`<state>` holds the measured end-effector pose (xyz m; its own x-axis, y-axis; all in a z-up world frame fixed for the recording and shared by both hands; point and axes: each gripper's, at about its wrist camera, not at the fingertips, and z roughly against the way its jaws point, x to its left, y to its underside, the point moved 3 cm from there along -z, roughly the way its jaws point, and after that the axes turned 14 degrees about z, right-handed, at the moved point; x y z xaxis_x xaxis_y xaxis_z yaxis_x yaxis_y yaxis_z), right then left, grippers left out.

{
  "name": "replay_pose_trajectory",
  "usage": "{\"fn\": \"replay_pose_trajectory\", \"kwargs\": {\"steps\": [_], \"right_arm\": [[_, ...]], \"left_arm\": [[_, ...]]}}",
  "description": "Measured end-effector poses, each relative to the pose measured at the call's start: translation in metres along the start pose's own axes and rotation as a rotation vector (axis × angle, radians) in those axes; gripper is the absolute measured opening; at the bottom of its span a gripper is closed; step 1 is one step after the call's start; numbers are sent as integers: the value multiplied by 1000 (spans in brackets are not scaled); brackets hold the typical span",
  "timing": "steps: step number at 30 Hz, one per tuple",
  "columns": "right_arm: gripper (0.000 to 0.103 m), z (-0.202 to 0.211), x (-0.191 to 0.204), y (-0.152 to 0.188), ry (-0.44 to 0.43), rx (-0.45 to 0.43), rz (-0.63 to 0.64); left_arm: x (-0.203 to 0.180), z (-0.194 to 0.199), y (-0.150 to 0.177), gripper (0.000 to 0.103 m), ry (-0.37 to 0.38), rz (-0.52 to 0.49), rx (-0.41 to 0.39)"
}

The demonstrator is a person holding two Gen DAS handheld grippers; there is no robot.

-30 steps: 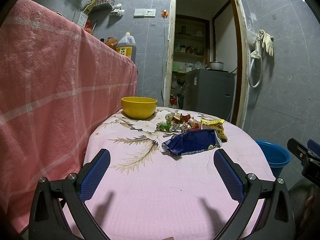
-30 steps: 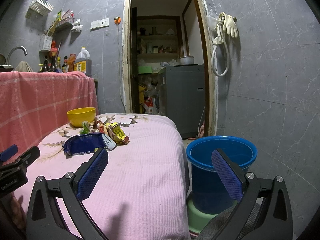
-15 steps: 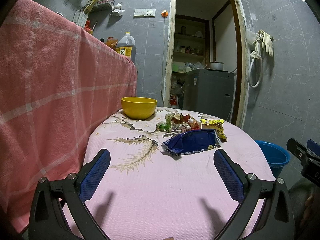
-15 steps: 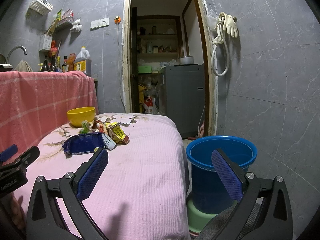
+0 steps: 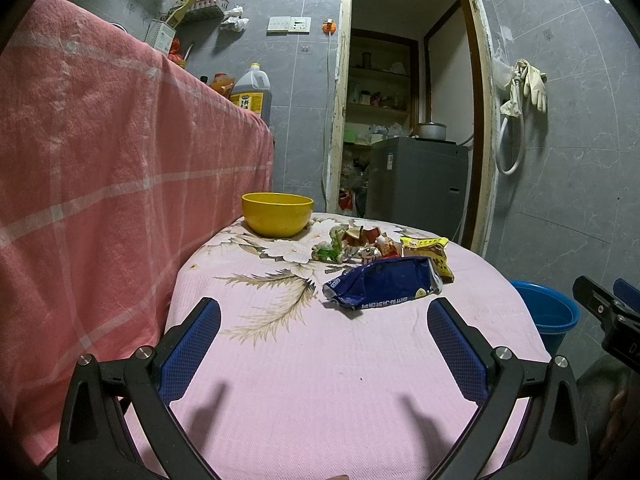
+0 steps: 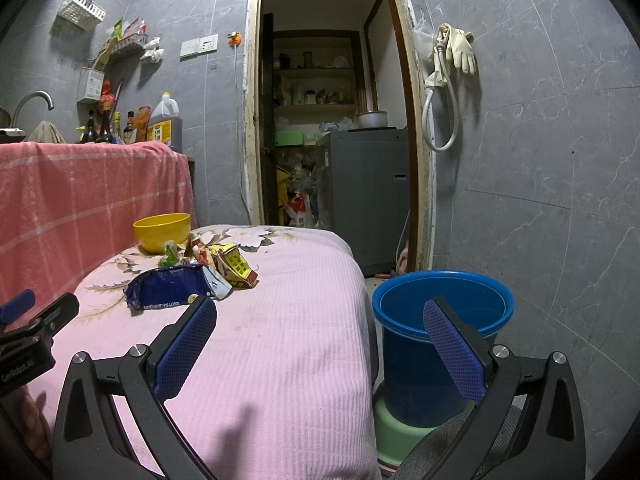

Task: Collect trash

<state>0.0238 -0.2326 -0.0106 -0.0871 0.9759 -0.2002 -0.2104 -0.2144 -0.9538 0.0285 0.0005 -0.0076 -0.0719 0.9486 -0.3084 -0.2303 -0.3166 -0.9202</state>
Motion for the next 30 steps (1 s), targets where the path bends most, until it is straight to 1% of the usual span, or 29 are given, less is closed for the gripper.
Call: {"fn": "replay_pose_trajectory", "kwargs": {"steps": [22, 24, 27, 30], "right_arm": [[103, 2, -1, -1, 0, 2, -4], [103, 2, -1, -1, -17, 7, -9], [103, -2, -4, -1, -52, 10, -32], [103, -2, -8, -7, -74, -24, -54]], "left_arm": [[0, 0, 0, 101, -1, 1, 2], [-2, -1, -2, 101, -6, -2, 2], [-4, 6, -12, 101, -2, -5, -38], [-12, 9, -22, 101, -7, -11, -52]]}}
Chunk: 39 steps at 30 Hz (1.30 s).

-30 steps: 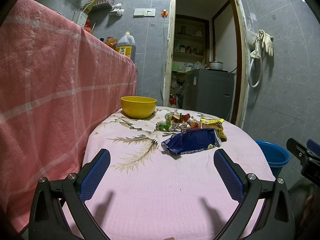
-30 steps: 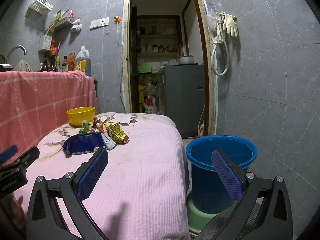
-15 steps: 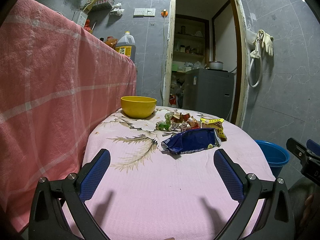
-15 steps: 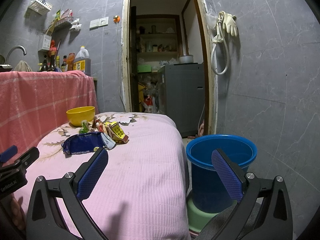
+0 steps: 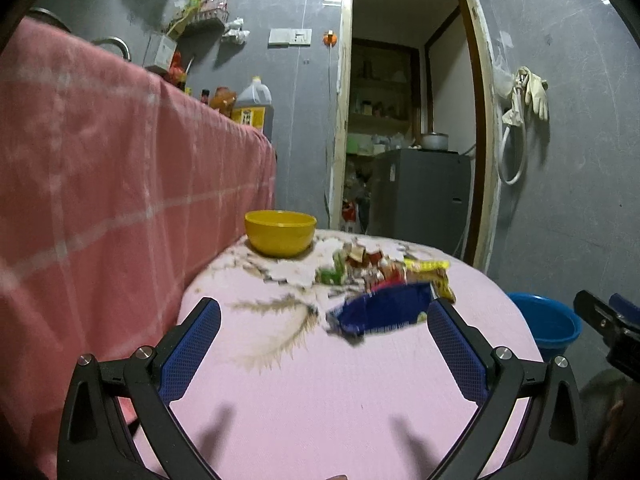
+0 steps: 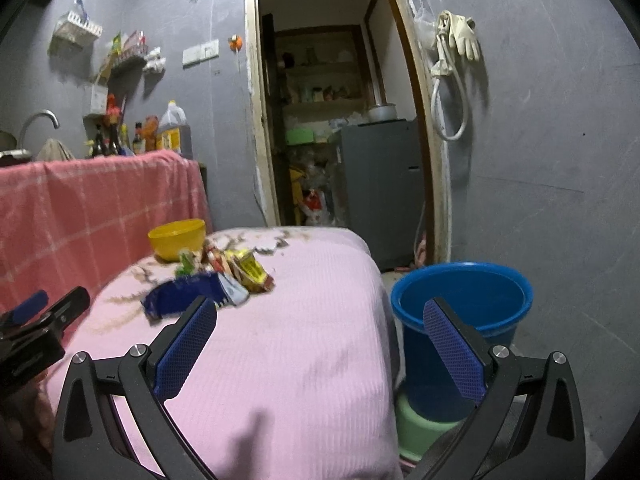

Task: Collect trash
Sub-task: 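Grasp the blue wrapper with the left tool while the right tool grasps the yellow wrapper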

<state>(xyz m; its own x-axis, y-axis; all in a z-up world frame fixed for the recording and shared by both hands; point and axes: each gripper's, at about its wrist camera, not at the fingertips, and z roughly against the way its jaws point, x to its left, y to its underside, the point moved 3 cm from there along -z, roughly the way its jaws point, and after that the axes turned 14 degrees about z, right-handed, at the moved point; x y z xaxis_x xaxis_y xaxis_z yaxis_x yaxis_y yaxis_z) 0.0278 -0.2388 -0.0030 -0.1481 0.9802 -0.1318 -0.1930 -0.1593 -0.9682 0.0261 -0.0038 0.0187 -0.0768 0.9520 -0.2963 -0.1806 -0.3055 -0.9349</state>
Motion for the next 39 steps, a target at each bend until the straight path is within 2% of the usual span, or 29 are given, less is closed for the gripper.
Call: {"fn": "replay_pose_trajectory", "kwargs": {"steps": [2, 9, 13, 16, 21, 28, 33, 35, 37, 39], "right_arm": [[103, -5, 0, -4, -14, -29, -1], [103, -31, -2, -54, -76, -141, 38], [103, -48, 3, -81, -116, -206, 84], [103, -65, 7, -94, -146, -251, 125], [103, -106, 15, -92, -186, -187, 162], [103, -144, 4, -67, -262, -35, 66], [84, -160, 9, -53, -343, 73, 73], [80, -167, 15, -47, -381, 119, 90], [74, -170, 19, -44, -411, 147, 96], [68, -173, 23, -41, -426, 172, 108]], "left_arm": [[-3, -2, -6, 101, 10, -2, -14], [-12, -18, -39, 101, 21, -42, -85], [-14, -26, -53, 101, 18, -32, -131], [-13, -39, -55, 101, 8, -24, -127], [-11, -63, -52, 101, 2, -27, -24], [-7, -92, -37, 101, 5, -13, 152], [1, -108, -23, 101, 36, 35, 290], [4, -110, -21, 99, 60, 59, 327], [5, -111, -19, 95, 97, 81, 364], [4, -114, -17, 86, 130, 89, 405]]}}
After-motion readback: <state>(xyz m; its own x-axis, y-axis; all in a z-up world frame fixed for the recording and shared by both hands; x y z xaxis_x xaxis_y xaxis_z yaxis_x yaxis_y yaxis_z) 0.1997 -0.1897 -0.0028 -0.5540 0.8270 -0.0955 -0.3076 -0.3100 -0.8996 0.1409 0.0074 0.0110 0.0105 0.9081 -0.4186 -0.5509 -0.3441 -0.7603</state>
